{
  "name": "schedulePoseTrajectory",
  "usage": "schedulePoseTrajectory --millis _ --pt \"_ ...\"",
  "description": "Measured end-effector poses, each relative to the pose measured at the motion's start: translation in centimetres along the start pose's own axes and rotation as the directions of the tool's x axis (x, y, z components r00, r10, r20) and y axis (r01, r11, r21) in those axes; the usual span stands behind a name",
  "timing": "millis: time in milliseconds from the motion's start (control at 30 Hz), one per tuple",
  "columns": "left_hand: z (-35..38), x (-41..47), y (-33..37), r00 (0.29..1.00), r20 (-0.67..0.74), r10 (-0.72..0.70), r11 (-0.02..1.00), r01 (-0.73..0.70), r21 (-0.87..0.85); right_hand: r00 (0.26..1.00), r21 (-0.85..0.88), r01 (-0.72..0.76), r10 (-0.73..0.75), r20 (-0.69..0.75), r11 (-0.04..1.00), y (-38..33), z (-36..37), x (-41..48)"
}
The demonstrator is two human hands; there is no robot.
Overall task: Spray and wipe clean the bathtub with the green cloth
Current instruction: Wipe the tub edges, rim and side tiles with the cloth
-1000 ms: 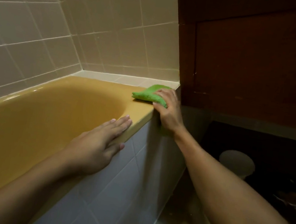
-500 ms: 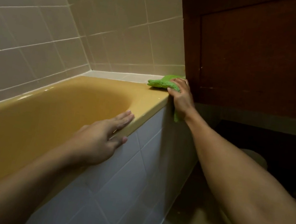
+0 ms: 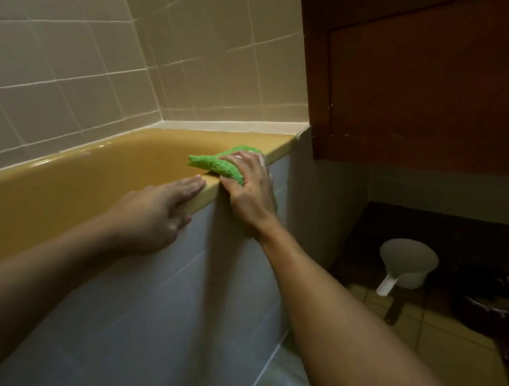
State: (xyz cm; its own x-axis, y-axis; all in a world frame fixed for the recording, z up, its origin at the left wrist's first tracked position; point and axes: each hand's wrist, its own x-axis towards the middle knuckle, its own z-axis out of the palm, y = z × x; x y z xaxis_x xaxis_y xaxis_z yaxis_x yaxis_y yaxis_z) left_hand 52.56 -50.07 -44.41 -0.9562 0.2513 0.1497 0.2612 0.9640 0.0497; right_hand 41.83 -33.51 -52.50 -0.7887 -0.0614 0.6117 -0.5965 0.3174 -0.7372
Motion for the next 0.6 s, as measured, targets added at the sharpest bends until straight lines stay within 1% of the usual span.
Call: schedulePoseTrajectory --millis 67,133,233,300,333,400,433,533,600 --pt "-0.5 -2.7 -0.6 1.0 -0.001 -0.01 1.0 0.01 0.013 0.998 -0.071 0.037 -0.033 0.053 0.997 -1.7 0.6 -1.7" --pt "-1.1 -5.7 -1.5 1.0 0.014 -0.019 1.0 0.019 0.016 0.987 -0.156 0.109 -0.087 0.137 0.982 -2.9 0.2 -2.6" --pt "-2.0 -10.0 -3.0 0.998 0.046 -0.032 0.999 0.031 0.021 0.954 -0.311 0.217 -0.133 0.27 0.925 -3.5 -1.8 -1.9" --pt "-2.4 -12.0 -3.9 0.998 0.049 -0.034 0.999 0.034 0.009 0.949 -0.36 0.236 -0.134 0.285 0.903 -3.7 -1.9 -1.7" --pt "-2.5 -12.7 -4.2 0.998 0.047 -0.029 1.0 0.029 0.003 0.959 -0.326 0.209 -0.129 0.251 0.922 -3.7 -1.4 -2.0" --pt "-2.5 -13.6 -4.6 0.999 0.041 -0.012 1.0 0.012 0.008 0.982 -0.176 0.153 -0.13 0.135 0.972 -3.9 0.7 -3.3" --pt "-2.4 -13.8 -4.7 0.999 0.035 -0.006 1.0 0.006 0.011 0.987 -0.124 0.152 -0.144 0.073 0.981 -3.9 2.0 -4.0" --pt "-2.2 -13.6 -5.2 1.0 0.0 0.008 1.0 -0.008 -0.011 0.98 -0.065 0.18 -0.185 -0.075 0.982 -4.5 4.6 -5.7" --pt "-2.0 -13.3 -5.3 0.999 -0.032 0.015 0.999 -0.017 -0.049 0.969 -0.047 0.206 -0.211 -0.13 0.977 -5.6 5.8 -6.8"
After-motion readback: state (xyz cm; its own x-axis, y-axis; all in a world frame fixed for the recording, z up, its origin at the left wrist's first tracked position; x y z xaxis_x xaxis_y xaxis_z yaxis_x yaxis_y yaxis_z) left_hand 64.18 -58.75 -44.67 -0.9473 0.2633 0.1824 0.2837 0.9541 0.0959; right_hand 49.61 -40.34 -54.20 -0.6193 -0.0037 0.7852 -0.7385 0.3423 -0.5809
